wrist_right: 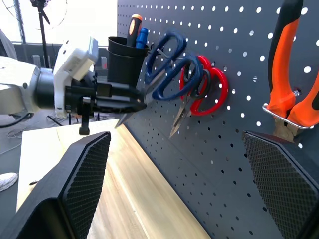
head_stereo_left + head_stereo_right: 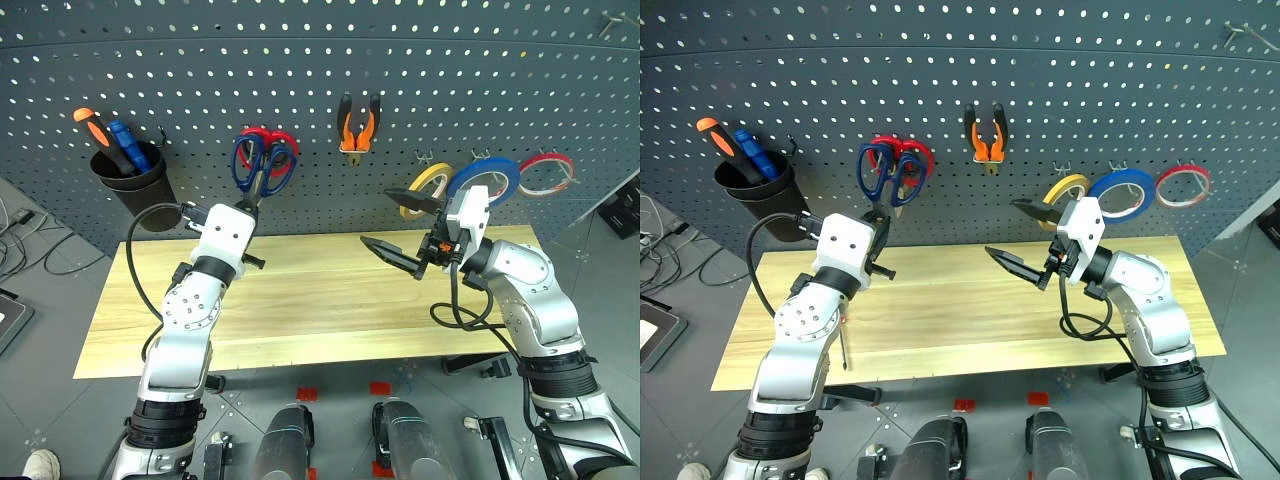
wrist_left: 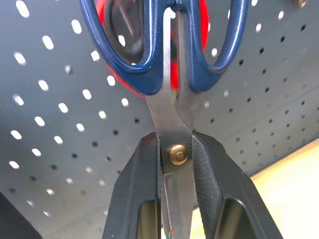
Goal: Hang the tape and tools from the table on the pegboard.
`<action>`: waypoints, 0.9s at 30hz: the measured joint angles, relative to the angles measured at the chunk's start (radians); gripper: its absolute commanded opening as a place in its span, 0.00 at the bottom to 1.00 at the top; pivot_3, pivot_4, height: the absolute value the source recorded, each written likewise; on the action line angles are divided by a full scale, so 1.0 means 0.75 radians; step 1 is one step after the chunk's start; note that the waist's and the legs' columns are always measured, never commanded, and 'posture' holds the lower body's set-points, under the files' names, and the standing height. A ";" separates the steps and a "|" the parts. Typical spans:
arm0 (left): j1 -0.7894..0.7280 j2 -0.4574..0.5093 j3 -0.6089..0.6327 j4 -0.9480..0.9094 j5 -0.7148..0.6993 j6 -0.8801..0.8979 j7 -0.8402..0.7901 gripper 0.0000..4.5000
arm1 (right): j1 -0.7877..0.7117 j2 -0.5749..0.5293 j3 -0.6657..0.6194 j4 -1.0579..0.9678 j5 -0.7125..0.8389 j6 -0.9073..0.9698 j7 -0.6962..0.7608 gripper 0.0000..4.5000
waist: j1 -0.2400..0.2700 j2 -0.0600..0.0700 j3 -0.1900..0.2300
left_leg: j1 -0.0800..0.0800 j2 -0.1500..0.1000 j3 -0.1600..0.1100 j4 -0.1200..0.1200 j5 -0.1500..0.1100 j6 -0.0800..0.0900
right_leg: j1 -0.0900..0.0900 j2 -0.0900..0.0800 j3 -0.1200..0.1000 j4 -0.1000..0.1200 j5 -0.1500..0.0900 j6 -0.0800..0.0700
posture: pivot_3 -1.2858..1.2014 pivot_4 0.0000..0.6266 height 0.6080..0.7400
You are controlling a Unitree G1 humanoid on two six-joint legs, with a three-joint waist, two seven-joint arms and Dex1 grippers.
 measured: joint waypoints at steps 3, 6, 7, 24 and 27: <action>-0.013 -0.006 0.000 0.001 -0.013 0.035 -0.006 0.14 | 0.013 -0.004 0.000 0.000 0.000 0.000 0.000 1.00 | -0.001 0.000 -0.003 | 0.000 0.000 0.000 0.000 0.000 0.000 | 0.000 0.000 0.000 0.000 0.000 0.000 | 0.45 0.29 1.00; -0.015 -0.014 0.000 0.003 -0.029 0.060 -0.011 0.29 | 0.021 -0.007 0.000 0.000 0.000 0.000 0.000 1.00 | -0.003 0.000 -0.005 | 0.000 0.000 0.000 0.000 0.000 0.000 | 0.000 0.000 0.000 0.000 0.000 0.000 | 0.45 0.29 1.00; -0.015 -0.014 0.000 0.003 -0.031 0.061 -0.011 0.33 | 0.022 -0.008 0.000 0.000 0.000 0.000 0.000 1.00 | -0.003 0.000 -0.005 | 0.000 0.000 0.000 0.000 0.000 0.000 | 0.000 0.000 0.000 0.000 0.000 0.000 | 0.45 0.29 1.00; 0.063 -0.054 0.000 -0.029 -0.052 0.125 0.009 0.99 | 0.039 -0.020 0.002 -0.010 0.000 0.004 0.009 1.00 | -0.003 0.001 -0.030 | 0.002 0.000 0.001 0.000 -0.001 0.002 | 0.001 0.000 0.003 0.000 0.000 0.000 | 0.45 0.34 1.00; 0.126 -0.097 0.021 -0.064 -0.052 0.224 0.052 0.99 | 0.052 -0.036 0.013 -0.036 0.001 0.028 0.030 1.00 | -0.003 0.001 -0.030 | 0.002 0.000 0.001 0.000 -0.002 0.003 | 0.001 0.000 0.004 0.000 0.000 0.000 | 0.45 0.38 1.00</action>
